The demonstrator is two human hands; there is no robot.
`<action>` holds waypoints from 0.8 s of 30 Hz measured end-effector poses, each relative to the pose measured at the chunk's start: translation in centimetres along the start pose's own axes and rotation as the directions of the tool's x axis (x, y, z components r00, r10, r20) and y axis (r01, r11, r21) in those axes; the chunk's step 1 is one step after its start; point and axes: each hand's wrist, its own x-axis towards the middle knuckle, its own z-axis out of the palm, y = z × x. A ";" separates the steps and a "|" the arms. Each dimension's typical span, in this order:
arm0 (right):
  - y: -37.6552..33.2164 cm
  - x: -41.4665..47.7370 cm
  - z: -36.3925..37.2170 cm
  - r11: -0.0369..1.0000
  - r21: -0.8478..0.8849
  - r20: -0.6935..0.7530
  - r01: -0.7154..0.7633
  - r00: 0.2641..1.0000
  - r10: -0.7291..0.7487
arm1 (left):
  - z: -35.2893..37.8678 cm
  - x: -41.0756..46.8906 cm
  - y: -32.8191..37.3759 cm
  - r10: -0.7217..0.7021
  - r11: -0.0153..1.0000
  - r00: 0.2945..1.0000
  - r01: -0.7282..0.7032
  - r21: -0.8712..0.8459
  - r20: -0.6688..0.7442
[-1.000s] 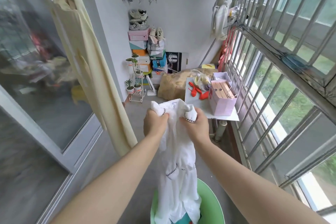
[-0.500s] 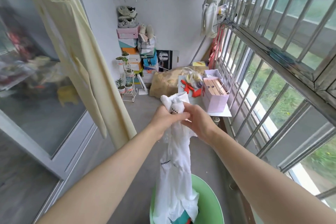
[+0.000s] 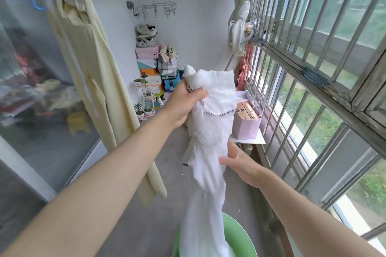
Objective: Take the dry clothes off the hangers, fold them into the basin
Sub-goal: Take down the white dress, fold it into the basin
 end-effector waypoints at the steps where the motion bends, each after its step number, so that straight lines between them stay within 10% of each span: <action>1: -0.1 -0.1 0.0 1.000 0.009 0.014 -0.030 0.999 0.030 | 0.4 0.2 0.8 0.022 0.999 1.000 -0.022 -0.023 -0.005; 16: -3.8 -2.1 -1.4 0.930 0.161 0.084 -0.330 0.944 0.320 | -1.3 0.7 1.0 -0.053 0.980 0.892 -0.041 -0.197 -0.450; 24: -7.4 -2.2 -1.8 0.933 0.294 0.136 -0.206 0.976 0.172 | -4.7 -0.7 -6.0 -0.280 0.952 0.801 0.301 -0.049 -0.529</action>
